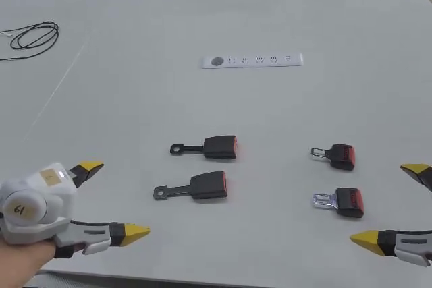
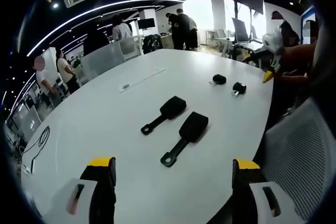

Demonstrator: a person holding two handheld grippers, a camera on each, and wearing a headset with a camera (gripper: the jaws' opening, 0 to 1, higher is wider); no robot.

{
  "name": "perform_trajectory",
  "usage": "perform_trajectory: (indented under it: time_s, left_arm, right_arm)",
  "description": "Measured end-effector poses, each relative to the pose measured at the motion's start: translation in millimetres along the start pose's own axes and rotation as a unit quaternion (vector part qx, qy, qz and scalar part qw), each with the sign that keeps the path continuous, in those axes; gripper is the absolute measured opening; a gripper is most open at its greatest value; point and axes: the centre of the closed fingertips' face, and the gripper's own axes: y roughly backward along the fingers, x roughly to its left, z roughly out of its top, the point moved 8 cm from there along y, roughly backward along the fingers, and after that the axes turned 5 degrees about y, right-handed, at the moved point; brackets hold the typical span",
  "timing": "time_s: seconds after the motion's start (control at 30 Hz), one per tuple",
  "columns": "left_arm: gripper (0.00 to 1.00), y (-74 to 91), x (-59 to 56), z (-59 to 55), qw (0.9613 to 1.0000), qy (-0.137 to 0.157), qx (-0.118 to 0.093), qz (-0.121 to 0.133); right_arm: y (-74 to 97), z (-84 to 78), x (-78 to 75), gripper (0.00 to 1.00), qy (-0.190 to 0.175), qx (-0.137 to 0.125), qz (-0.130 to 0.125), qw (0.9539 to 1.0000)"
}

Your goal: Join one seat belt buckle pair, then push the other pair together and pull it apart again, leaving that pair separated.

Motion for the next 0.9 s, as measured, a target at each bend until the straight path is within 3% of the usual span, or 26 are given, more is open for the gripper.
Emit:
perform_trajectory:
  time_s: [0.03, 0.2, 0.43, 0.57, 0.77, 0.83, 0.9]
  left_arm:
    - [0.93, -0.7, -0.1, 0.8, 1.0, -0.004, -0.001, 0.001]
    - [0.88, -5.1, -2.1, 1.8, 0.9998, -0.012, 0.012, -0.01]
    - [0.85, -15.4, -2.2, 4.2, 0.9982, -0.043, 0.03, -0.029]
    - [0.78, -26.6, -3.9, 8.6, 0.9962, -0.06, 0.042, -0.047]
    - [0.77, -46.7, -1.4, 10.5, 0.991, -0.095, 0.063, -0.071]
    - [0.77, -53.0, -0.9, 12.9, 0.9899, -0.1, 0.064, -0.077]
    - [0.74, -59.9, -1.2, 15.9, 0.9883, -0.111, 0.062, -0.084]
  right_arm:
    - [0.8, 1.4, -0.6, 0.84, 0.001, -0.001, 0.001, 1.0]
    - [0.7, 4.1, -5.2, 0.79, 0.011, -0.005, -0.004, 0.9999]
    - [-1.4, 3.0, -3.4, 0.71, 0.026, 0.009, 0.021, 0.9994]
    - [-3.9, 3.0, -2.3, 0.68, 0.041, 0.019, 0.031, 0.9985]
    - [-8.0, 2.0, -3.2, 0.63, 0.056, 0.028, 0.043, 0.9971]
    - [-10.1, 1.1, -3.5, 0.59, 0.052, 0.033, 0.054, 0.9967]
    - [-12.9, -1.9, -4.4, 0.59, 0.07, 0.045, 0.058, 0.9949]
